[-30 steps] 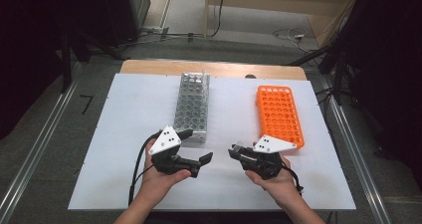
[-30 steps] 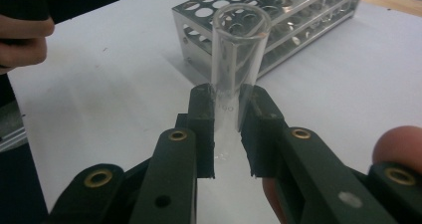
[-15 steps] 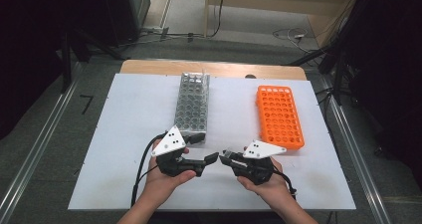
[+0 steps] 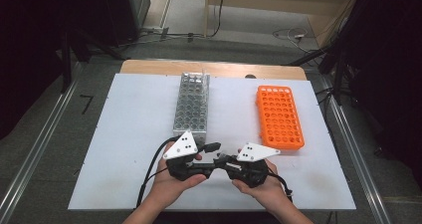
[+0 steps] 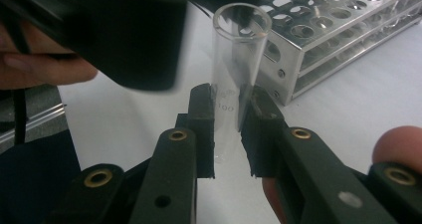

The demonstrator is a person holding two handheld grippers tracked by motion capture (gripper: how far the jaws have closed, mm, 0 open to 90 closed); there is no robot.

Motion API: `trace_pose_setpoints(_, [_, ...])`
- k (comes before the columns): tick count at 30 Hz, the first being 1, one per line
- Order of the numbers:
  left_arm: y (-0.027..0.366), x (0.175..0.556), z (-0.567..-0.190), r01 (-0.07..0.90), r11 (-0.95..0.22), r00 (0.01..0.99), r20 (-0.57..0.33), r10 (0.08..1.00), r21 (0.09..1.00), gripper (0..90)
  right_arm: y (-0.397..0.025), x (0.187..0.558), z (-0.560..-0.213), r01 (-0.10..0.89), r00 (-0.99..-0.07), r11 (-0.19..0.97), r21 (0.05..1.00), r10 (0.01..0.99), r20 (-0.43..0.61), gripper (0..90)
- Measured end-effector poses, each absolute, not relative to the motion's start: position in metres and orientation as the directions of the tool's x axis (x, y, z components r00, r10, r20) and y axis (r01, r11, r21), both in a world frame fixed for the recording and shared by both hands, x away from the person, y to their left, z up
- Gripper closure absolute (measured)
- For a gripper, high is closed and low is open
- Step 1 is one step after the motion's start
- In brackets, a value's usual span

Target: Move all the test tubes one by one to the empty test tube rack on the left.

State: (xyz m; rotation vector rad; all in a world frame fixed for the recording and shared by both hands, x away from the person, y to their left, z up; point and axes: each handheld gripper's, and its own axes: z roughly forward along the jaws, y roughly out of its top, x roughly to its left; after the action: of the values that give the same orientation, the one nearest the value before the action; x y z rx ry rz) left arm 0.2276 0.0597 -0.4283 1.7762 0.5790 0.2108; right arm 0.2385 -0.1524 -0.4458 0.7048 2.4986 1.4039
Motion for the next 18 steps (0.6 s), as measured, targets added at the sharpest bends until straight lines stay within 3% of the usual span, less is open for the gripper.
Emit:
trace_pose_setpoints(4, [0.0556, 0.2278, -0.4309, 0.280, -0.203, 0.863, -0.153, 0.481, 0.939, 64.6, -0.1505, 0.2365, -0.4452, 0.303, -0.875, 0.444, 0.843, 0.480, 0.062, 74.1])
trace_pose_setpoints(9, [0.0557, 0.2284, -0.4316, 0.274, -0.216, 0.861, -0.139, 0.489, 0.937, 71.4, -0.1503, 0.2355, -0.4444, 0.301, -0.878, 0.445, 0.843, 0.475, 0.062, 74.1])
trace_pose_setpoints(18, [0.0574, 0.2276, -0.4286, 0.246, -0.227, 0.850, -0.098, 0.517, 0.942, 76.2, -0.1516, 0.2360, -0.4435, 0.311, -0.874, 0.436, 0.845, 0.480, 0.075, 73.7])
